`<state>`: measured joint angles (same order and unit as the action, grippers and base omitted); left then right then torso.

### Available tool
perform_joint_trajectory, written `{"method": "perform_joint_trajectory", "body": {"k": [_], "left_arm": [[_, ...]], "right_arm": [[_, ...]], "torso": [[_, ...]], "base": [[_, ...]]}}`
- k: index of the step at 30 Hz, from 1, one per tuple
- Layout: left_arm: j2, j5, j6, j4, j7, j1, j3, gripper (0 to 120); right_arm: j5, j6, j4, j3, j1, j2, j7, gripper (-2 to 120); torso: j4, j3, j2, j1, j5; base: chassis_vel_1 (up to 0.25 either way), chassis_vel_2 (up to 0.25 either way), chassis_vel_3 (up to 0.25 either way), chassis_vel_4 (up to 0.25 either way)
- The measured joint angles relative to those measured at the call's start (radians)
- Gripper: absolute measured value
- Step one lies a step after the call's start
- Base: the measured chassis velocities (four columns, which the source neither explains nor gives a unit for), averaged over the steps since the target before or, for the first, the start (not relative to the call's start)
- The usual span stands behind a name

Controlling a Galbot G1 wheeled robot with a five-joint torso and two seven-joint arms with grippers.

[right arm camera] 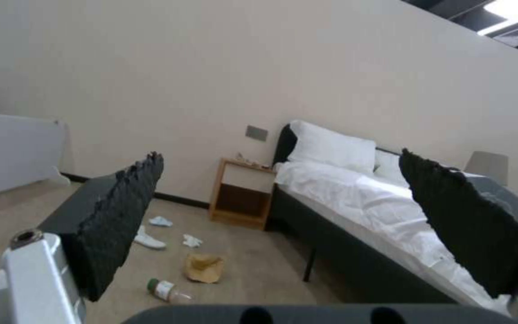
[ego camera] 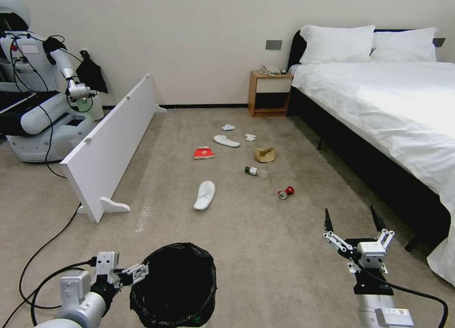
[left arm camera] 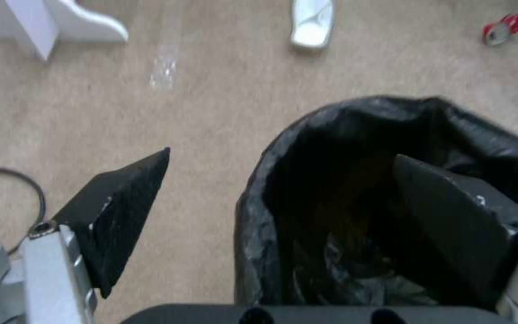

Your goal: Pick up the trash bin, then pick up the garbage from the floor and place it into the trash bin.

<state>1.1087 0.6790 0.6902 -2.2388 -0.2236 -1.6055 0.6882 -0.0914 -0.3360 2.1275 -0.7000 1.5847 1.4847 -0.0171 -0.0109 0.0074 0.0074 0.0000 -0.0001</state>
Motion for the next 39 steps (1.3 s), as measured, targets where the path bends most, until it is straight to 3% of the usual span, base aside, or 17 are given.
{"method": "perform_joint_trajectory", "body": {"k": [6,31,36,39], "left_arm": [[-0.012,0.09,0.032,0.048,-0.071,0.038,-0.025,99],[-0.035,0.182,0.048,0.168,-0.133,0.117,-0.093,97],[-0.035,0.187,0.047,0.184,-0.145,0.124,-0.101,85],[-0.036,0.189,0.047,0.203,-0.152,0.125,-0.102,70]], "right_arm": [[-0.005,-0.006,0.0,0.0,0.009,0.002,0.0,100],[-0.025,-0.012,0.022,-0.003,0.034,0.015,0.004,100],[-0.027,-0.012,0.024,0.003,0.035,0.014,0.004,100],[-0.027,-0.011,0.027,0.009,0.035,0.013,0.004,100]], "torso": [[-0.0001,0.0,0.0,0.0,0.0],[0.0,0.0,0.0,0.0,0.0],[-0.0001,0.0,0.0,0.0,0.0],[0.0001,0.0,0.0,0.0,0.0]], "base": [[0.0,0.0,0.0,0.0],[0.0,0.0,0.0,0.0],[0.0,0.0,0.0,0.0],[0.0,0.0,0.0,0.0]]}}
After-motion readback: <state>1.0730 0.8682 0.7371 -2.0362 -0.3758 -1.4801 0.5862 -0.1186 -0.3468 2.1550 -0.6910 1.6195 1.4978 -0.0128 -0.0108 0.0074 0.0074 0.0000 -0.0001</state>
